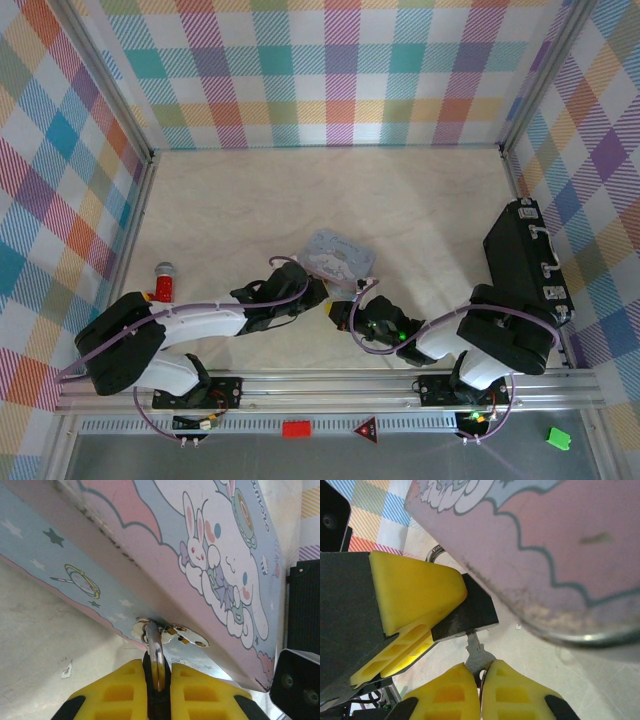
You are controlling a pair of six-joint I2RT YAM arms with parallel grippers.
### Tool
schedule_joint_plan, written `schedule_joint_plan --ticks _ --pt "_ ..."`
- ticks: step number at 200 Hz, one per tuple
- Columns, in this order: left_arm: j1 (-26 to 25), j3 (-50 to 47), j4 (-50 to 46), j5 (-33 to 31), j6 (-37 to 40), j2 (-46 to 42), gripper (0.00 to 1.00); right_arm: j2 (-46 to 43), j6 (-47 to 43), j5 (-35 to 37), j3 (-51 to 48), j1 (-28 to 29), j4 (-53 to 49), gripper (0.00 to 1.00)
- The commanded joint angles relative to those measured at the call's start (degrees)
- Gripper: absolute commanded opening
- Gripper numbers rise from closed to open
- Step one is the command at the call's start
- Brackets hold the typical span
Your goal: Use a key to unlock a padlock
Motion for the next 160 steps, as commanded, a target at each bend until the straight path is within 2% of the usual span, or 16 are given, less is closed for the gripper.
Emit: schedule_joint_plan --ticks 1,21,45,98,146,160 --pt "-1.47 1.85 -2.39 1.05 -0.20 -0.31 0.05 -0.84 2.62 4.25 -0.18 -2.42 -1.81 0.00" --pt "-1.48 1.94 -2.89 0.72 -0.12 -0.36 0.13 -3.25 0.72 4.48 0.76 -2.52 -8.08 0.00" --pt "-1.48 2.29 -3.65 0.33 0.15 -0.34 0.23 -5.08 -0.52 4.95 0.84 -2.60 -11.02 0.00" --pt "-1.26 2.53 -4.25 0.12 0.58 -0.86 0.39 -3.75 -2.37 3.91 1.53 -2.98 -9.27 0.00" --pt "1.04 2.91 -13.45 -4.07 2.40 -6.12 0.55 -4.27 -6.59 2.75 2.27 -3.33 -10.99 0.00" --pt "1.33 2.48 -13.62 -4.24 2.17 -6.36 0.57 -4.62 -8.58 2.39 2.92 -3.31 -12.10 0.00"
